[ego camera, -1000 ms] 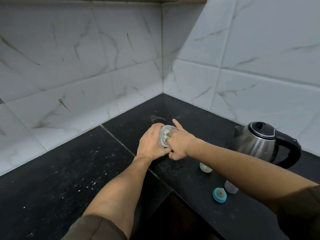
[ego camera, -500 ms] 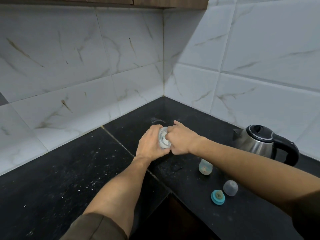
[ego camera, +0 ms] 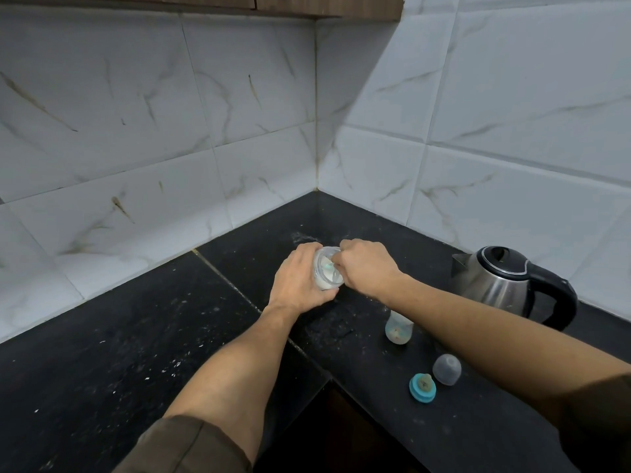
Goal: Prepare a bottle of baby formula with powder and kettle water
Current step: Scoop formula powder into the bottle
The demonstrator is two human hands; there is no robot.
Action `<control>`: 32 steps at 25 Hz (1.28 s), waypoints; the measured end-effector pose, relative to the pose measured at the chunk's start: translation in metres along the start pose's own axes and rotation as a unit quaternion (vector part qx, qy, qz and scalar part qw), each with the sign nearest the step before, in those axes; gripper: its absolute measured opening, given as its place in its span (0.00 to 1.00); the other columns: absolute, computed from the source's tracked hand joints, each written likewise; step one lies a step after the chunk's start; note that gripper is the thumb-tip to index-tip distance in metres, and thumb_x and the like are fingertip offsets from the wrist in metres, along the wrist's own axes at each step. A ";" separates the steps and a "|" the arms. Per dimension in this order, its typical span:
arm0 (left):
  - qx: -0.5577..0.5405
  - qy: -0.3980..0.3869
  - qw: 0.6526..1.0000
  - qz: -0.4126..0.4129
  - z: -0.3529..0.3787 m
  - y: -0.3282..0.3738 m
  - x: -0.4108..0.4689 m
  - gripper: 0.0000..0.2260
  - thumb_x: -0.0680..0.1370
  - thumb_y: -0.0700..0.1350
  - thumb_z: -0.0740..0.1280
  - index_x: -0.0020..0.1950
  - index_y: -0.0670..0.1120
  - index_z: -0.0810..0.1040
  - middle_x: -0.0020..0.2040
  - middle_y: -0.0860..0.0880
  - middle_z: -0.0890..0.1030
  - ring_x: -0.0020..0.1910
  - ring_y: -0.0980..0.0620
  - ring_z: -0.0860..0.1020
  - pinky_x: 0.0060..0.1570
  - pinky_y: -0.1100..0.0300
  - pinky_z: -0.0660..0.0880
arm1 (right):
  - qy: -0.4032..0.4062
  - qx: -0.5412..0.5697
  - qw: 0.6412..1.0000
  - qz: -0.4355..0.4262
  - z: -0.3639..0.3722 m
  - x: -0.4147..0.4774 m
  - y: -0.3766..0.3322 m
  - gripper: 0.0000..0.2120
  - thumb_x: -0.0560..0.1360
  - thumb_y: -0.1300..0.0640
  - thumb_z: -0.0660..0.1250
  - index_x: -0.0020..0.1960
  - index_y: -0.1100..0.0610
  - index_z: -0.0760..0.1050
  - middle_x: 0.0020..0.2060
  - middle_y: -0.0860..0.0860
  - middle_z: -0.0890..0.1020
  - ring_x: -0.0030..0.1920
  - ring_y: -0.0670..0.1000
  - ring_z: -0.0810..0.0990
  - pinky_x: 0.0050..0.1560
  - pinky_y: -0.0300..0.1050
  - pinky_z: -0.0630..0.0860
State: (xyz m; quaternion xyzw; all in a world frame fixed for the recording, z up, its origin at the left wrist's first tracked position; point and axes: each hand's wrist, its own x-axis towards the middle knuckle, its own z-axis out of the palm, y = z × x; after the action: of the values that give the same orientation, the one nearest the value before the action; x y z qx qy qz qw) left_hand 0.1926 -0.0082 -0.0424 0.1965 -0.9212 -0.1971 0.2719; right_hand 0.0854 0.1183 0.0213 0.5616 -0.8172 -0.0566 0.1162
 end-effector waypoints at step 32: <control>-0.030 0.001 1.000 0.006 0.008 0.009 0.019 0.35 0.64 0.60 0.79 0.67 0.52 0.72 0.60 0.56 0.78 0.58 0.54 0.78 0.57 0.54 0.78 | -0.018 -0.035 0.999 -0.028 0.016 0.008 0.023 0.15 0.81 0.59 0.62 0.66 0.57 0.76 0.57 0.54 0.81 0.48 0.58 0.83 0.39 0.51 0.70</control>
State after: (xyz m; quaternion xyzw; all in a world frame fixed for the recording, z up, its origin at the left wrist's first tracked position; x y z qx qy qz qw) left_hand 0.1707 -0.0073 -0.0359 0.1830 -0.9159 -0.2226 0.2795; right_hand 0.0576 0.1191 0.0122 0.5785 -0.8009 -0.0984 0.1188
